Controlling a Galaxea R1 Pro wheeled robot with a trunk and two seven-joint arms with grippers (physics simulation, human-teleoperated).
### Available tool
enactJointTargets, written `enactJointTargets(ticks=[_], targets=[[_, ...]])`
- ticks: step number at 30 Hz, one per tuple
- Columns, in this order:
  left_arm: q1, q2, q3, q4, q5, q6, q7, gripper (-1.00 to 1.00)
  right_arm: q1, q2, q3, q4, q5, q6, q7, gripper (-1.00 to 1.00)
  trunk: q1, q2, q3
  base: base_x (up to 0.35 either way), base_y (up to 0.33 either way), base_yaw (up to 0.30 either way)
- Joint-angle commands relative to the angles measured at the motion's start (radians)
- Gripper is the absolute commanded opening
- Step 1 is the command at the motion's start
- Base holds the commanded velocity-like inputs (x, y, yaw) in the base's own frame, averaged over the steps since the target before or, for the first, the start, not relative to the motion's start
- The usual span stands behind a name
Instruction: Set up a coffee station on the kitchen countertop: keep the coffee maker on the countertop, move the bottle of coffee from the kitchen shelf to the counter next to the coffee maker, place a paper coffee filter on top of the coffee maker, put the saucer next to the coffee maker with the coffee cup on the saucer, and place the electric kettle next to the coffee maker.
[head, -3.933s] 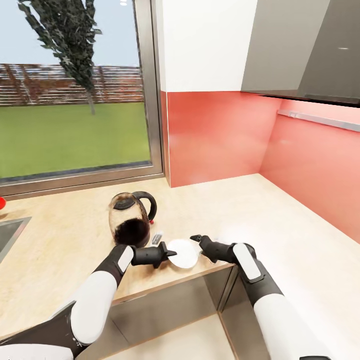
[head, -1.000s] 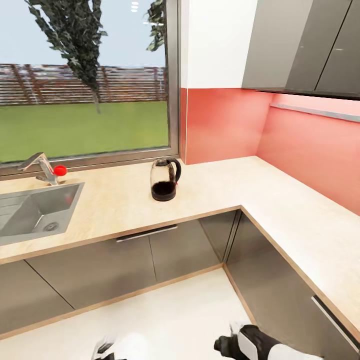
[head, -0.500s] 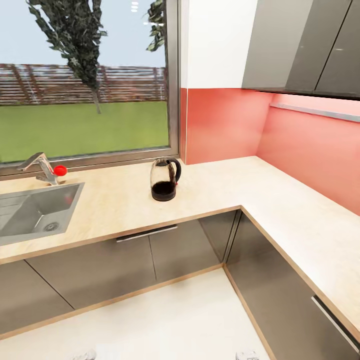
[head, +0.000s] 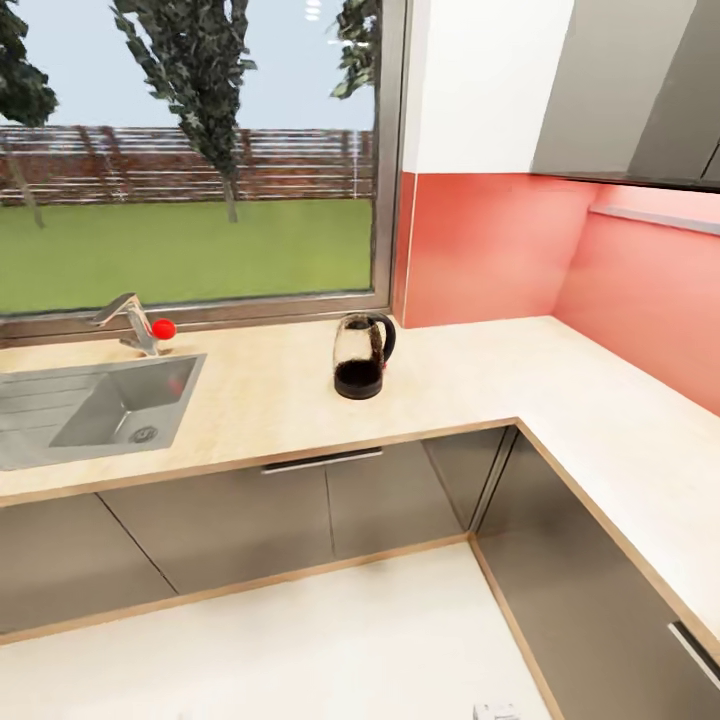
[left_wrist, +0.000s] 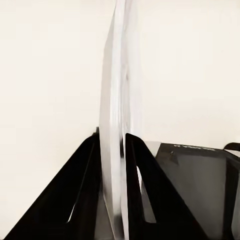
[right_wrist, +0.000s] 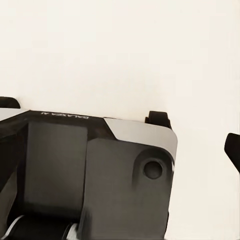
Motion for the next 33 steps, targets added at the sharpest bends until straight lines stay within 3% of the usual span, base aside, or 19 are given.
enactJointTargets(ticks=[1, 10, 21, 27, 33], targets=[[-0.001, -0.001, 0.008, -0.002, -0.010, 0.006, -0.006, -1.00, -0.001, 0.001, 0.008, 0.000, -0.009, 0.003, -0.007, 1.00, 0.001, -0.002, -0.002, 0.000, 0.000, 0.276], [-0.001, 0.001, 0.008, -0.001, -0.011, 0.006, -0.005, -1.00, 0.004, 0.006, 0.008, 0.000, -0.009, 0.003, -0.088, 1.00, 0.001, -0.002, -0.002, 0.000, 0.000, 0.278], [0.001, 0.002, 0.008, -0.001, -0.012, 0.006, 0.005, -1.00, 0.005, 0.006, 0.008, -0.002, -0.010, 0.002, -0.088, 1.00, 0.001, -0.002, -0.004, 0.000, 0.000, 0.279], [0.001, -0.008, 0.007, 0.000, -0.012, 0.006, 0.143, -1.00, 0.005, 0.005, 0.008, -0.001, -0.010, 0.002, -0.087, 1.00, 0.001, -0.002, -0.006, 0.000, 0.000, 0.279], [0.001, -0.010, 0.007, 0.001, -0.011, 0.006, 0.174, -1.00, 0.015, 0.005, 0.008, 0.000, -0.010, 0.002, -0.087, 1.00, 0.001, -0.002, -0.003, 0.000, 0.000, 0.254]])
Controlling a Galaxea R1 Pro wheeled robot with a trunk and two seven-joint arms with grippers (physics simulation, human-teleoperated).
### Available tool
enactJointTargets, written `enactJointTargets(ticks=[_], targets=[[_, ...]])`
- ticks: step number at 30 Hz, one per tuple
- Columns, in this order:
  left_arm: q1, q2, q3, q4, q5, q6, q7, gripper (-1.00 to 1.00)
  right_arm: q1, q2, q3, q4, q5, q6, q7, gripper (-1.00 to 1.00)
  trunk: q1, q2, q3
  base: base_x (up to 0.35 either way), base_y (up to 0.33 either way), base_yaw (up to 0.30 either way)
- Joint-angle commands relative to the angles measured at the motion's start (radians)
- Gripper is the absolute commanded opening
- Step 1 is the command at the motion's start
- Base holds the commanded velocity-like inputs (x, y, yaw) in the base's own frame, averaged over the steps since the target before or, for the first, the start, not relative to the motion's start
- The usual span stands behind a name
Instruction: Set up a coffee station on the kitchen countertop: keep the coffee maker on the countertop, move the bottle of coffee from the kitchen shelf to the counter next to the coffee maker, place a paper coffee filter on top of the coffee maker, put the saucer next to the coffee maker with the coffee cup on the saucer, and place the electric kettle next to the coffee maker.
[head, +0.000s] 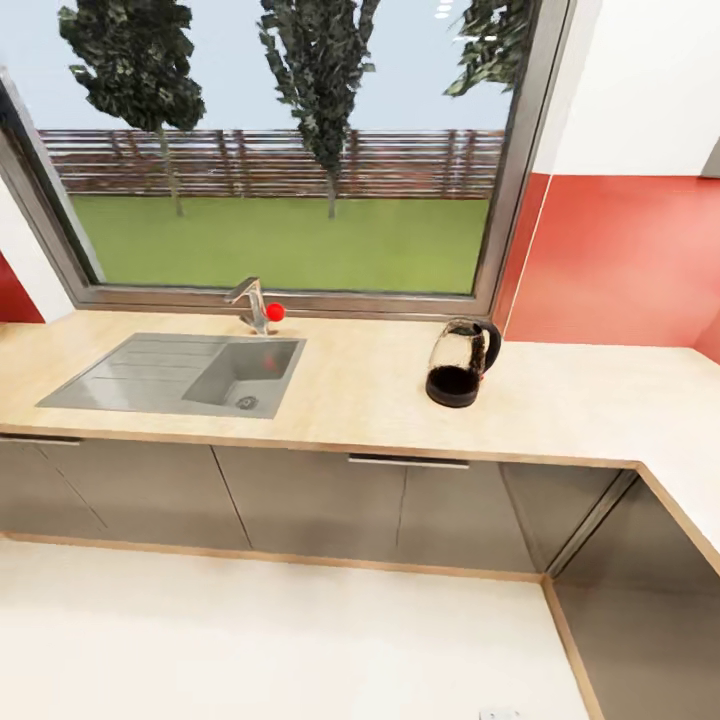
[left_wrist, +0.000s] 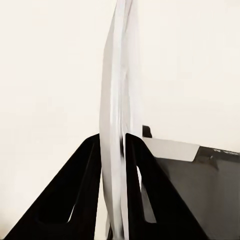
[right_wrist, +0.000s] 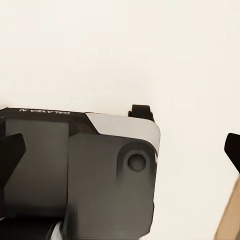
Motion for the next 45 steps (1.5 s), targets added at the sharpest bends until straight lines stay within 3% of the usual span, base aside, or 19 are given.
enactJointTargets(ticks=[1, 17, 39, 45], targets=[[-0.001, -0.001, 0.008, -0.002, -0.011, 0.005, -0.006, -1.00, 0.001, 0.000, 0.008, 0.000, -0.008, 0.004, 0.001, 1.00, 0.001, -0.002, -0.001, 0.000, 0.000, 0.224], [-0.001, 0.001, 0.009, -0.002, -0.010, 0.006, -0.004, -1.00, 0.005, 0.000, 0.008, 0.000, -0.008, 0.004, 0.001, 1.00, 0.001, -0.002, 0.018, 0.008, 0.009, 0.190], [-0.001, -0.003, 0.011, 0.019, -0.009, -0.025, -0.004, -1.00, 0.005, 0.000, 0.008, 0.000, -0.007, 0.004, 0.001, 1.00, 0.001, -0.002, 0.045, 0.169, 0.261, 0.189], [-0.001, -0.002, 0.011, 0.019, -0.009, -0.026, -0.004, -1.00, 0.005, 0.000, 0.008, 0.000, -0.007, 0.004, 0.001, 1.00, 0.001, -0.002, 0.051, 0.051, 0.056, 0.211]])
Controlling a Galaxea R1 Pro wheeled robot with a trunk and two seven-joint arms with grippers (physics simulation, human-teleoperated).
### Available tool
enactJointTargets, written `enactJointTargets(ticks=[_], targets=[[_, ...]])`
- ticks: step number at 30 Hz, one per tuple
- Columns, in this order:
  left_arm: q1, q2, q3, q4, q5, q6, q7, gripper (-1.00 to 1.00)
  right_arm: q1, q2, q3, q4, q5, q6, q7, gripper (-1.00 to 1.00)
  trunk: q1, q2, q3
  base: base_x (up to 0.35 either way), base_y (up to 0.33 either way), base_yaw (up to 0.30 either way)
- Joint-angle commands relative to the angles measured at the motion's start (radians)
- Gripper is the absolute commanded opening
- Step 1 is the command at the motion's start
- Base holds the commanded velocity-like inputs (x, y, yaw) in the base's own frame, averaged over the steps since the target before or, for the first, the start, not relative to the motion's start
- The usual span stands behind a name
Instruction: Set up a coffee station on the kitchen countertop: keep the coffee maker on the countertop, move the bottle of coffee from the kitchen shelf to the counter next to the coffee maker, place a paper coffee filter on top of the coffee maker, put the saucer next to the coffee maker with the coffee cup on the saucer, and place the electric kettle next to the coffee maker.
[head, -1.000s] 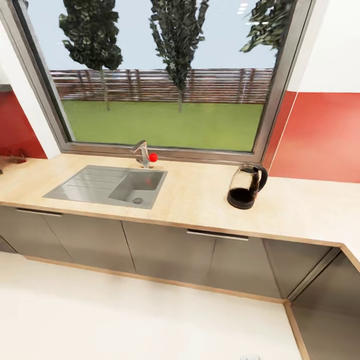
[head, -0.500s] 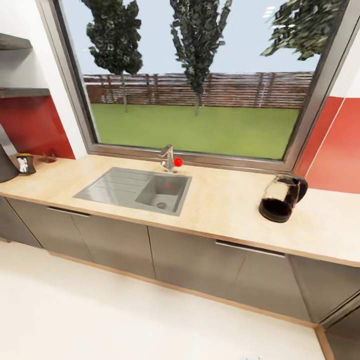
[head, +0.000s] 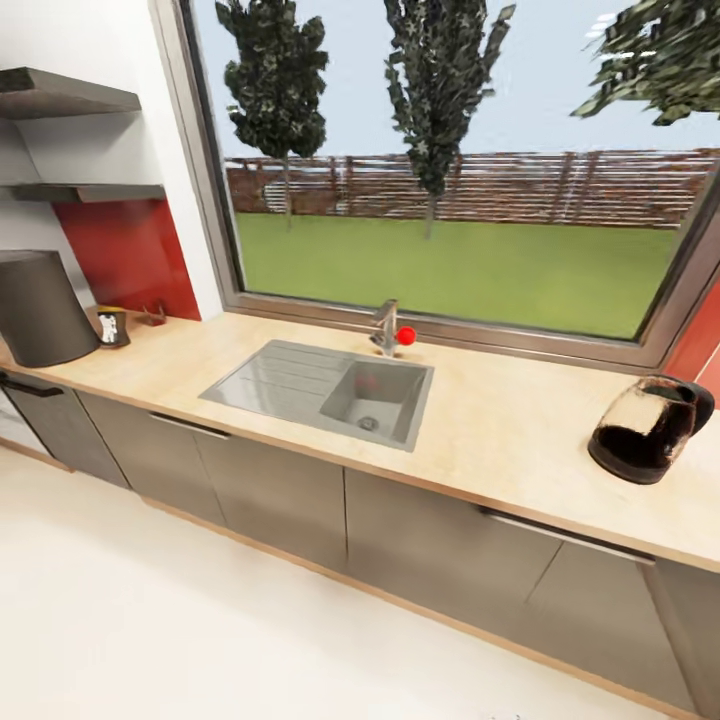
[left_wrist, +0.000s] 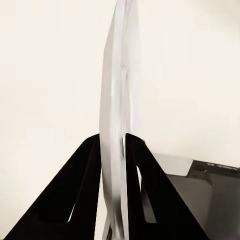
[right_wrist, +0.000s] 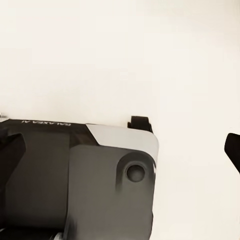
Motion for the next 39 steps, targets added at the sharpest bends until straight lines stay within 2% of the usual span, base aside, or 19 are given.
enactJointTargets(ticks=[1, 17, 39], targets=[[-0.001, -0.001, 0.008, -0.002, -0.010, 0.005, -0.006, -1.00, -0.001, 0.000, 0.008, 0.000, -0.008, 0.004, 0.001, 1.00, 0.001, -0.002, -0.001, 0.007, 0.008, 0.225], [-0.001, -0.001, 0.008, -0.001, -0.010, 0.005, -0.006, -1.00, -0.001, 0.000, 0.008, 0.000, -0.008, 0.004, 0.001, 1.00, 0.001, -0.002, 0.012, 0.019, 0.023, 0.243], [-0.001, -0.001, 0.008, -0.001, -0.010, 0.004, -0.006, -1.00, -0.001, 0.000, 0.008, 0.000, -0.008, 0.004, 0.001, 1.00, 0.001, -0.002, 0.030, 0.163, 0.268, 0.246]])
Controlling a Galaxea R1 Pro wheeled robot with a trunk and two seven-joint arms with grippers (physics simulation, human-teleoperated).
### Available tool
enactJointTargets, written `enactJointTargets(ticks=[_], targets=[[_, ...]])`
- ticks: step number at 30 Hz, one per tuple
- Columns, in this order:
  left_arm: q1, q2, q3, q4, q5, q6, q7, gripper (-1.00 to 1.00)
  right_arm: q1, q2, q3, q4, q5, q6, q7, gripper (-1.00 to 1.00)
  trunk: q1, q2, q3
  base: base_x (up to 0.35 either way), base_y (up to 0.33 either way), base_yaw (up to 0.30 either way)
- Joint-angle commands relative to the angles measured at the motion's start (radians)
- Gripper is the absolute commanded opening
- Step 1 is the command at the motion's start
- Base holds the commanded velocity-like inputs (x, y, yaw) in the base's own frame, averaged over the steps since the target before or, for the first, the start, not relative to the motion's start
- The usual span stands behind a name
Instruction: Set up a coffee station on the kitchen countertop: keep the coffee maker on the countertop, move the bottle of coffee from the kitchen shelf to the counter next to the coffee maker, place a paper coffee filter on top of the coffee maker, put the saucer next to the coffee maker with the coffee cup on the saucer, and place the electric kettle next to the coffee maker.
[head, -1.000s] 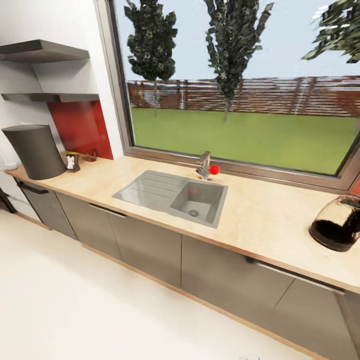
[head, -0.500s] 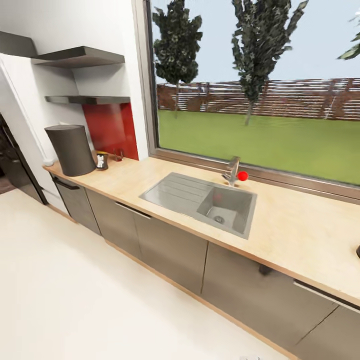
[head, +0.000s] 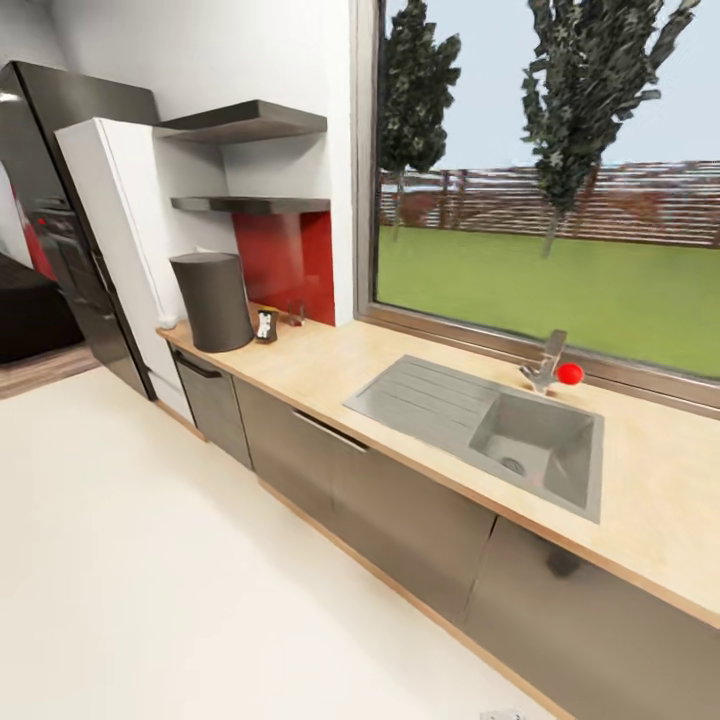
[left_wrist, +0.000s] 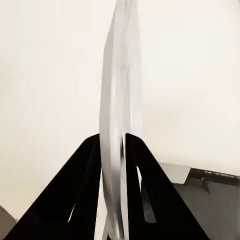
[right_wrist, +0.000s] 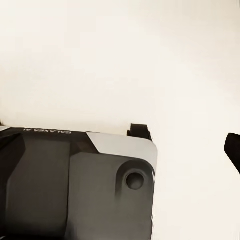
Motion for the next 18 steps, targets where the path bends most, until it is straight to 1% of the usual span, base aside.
enactJointTargets(ticks=[1, 10, 13, 18], targets=[[-0.001, -0.001, 0.008, -0.002, -0.010, 0.005, -0.007, -1.00, -0.001, 0.000, 0.008, 0.000, -0.007, 0.003, 0.001, 1.00, 0.001, -0.002, -0.001, 0.222, 0.277, 0.246], [-0.001, 0.001, 0.007, -0.002, -0.010, 0.004, -0.007, -1.00, -0.001, 0.000, 0.009, -0.001, -0.007, 0.003, 0.002, 1.00, 0.001, -0.002, 0.006, 0.247, 0.255, 0.240], [-0.001, 0.001, 0.007, -0.003, -0.010, 0.003, -0.007, -1.00, -0.001, 0.000, 0.009, -0.001, -0.007, 0.003, 0.002, 1.00, 0.001, -0.002, 0.007, 0.277, 0.234, 0.078], [-0.001, 0.000, 0.007, -0.003, -0.010, 0.003, -0.007, -1.00, -0.001, 0.001, 0.010, -0.001, -0.005, 0.004, 0.002, 1.00, 0.001, -0.002, 0.007, 0.280, 0.232, 0.013]])
